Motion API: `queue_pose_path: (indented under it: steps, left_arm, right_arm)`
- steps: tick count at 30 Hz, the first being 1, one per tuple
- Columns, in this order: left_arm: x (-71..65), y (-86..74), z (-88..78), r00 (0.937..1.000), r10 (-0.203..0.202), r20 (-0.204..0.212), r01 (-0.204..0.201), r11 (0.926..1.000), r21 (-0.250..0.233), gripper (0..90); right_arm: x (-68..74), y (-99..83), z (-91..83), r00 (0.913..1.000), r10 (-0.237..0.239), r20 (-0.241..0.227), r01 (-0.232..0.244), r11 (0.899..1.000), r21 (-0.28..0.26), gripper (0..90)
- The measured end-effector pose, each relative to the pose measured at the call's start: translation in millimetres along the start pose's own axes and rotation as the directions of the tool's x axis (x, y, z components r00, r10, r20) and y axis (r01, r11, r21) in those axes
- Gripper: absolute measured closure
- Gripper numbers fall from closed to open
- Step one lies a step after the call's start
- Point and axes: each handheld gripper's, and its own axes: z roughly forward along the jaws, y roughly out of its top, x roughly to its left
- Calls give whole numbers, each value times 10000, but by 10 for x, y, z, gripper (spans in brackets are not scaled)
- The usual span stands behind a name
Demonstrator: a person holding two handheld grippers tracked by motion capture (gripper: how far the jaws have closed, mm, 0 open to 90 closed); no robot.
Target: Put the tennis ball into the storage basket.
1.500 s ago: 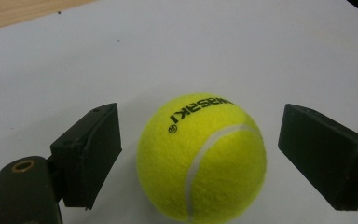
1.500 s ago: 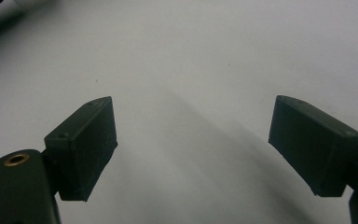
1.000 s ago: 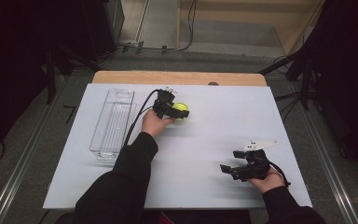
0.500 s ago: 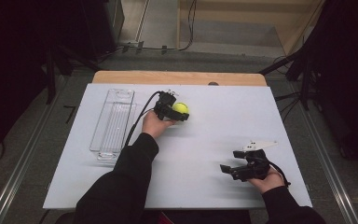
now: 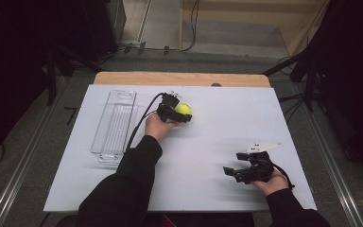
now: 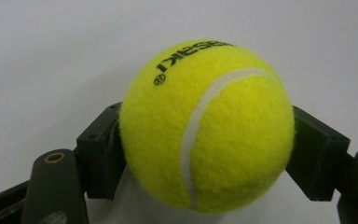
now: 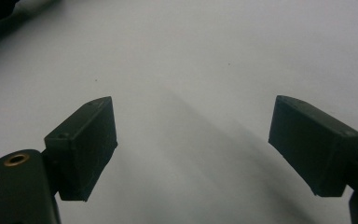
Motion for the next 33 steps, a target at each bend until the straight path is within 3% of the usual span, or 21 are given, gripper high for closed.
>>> queue_pose_path:
  steps: [14, 28, 33]
  left_arm:
    - [-15, 5, -25, 10000, 25, -21, -25, 10000, 18, 264]
    - [-100, 48, -192, 9976, 95, 688, -99, 9999, 57, 264]
    - [-154, 43, -254, 9970, 238, 737, -245, 9997, 91, 264]
  right_arm:
    - [-1, 0, -1, 10000, -3, 7, 3, 10000, -2, 133]
    - [-5, 0, -1, 10000, -5, 28, 5, 10000, -5, 133]
    - [-4, -1, -2, 10000, -6, 38, 6, 10000, -14, 133]
